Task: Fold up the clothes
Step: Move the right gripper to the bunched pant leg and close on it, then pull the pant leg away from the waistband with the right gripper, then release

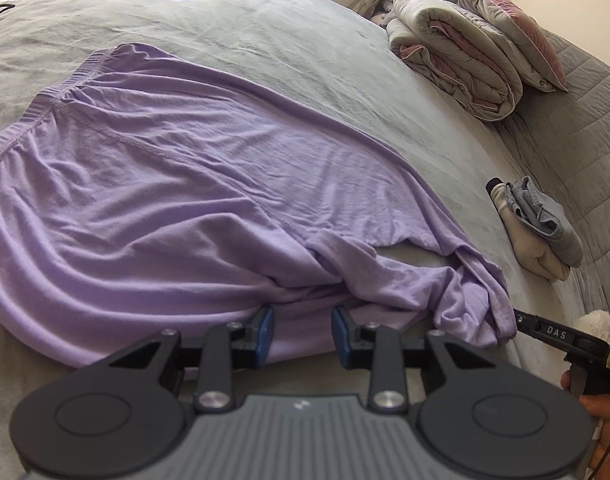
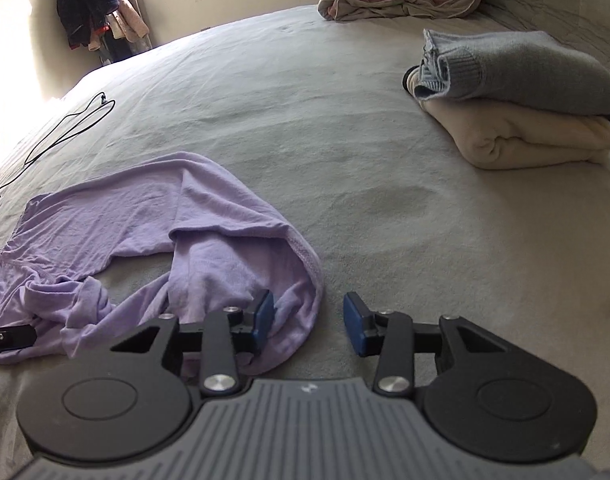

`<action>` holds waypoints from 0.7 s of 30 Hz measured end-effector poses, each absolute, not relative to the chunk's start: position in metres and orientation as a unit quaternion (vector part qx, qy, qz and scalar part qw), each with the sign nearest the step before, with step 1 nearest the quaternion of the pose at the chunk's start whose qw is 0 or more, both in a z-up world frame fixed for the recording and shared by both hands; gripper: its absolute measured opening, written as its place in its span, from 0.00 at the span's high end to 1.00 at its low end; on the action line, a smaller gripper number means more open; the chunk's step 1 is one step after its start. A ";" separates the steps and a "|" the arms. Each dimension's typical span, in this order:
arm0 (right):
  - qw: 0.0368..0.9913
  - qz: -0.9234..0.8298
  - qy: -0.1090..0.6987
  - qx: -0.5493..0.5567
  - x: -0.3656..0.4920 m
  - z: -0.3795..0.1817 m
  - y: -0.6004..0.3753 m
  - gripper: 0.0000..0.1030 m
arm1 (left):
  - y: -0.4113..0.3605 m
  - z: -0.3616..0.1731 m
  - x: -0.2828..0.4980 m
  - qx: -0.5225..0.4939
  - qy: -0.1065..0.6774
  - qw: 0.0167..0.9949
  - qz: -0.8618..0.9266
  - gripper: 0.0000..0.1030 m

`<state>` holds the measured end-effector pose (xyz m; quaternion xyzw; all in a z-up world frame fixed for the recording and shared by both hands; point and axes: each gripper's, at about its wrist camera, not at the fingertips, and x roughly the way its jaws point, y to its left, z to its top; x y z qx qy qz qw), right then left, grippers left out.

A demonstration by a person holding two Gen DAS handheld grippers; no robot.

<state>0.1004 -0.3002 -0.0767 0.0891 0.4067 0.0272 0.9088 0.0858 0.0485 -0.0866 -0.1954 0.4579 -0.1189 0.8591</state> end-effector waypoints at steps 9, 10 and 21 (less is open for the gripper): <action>0.934 0.030 0.342 0.102 0.105 -0.023 -0.293 0.97 | 0.053 -0.085 0.088 -0.208 0.467 0.851 -0.121 0.68; 0.936 0.038 0.336 0.099 0.107 -0.014 -0.288 0.97 | 0.054 -0.085 0.089 -0.210 0.468 0.850 -0.121 0.68; 0.923 0.165 0.342 0.066 0.138 0.027 -0.186 0.97 | 0.060 -0.081 0.089 -0.223 0.474 0.844 -0.115 0.68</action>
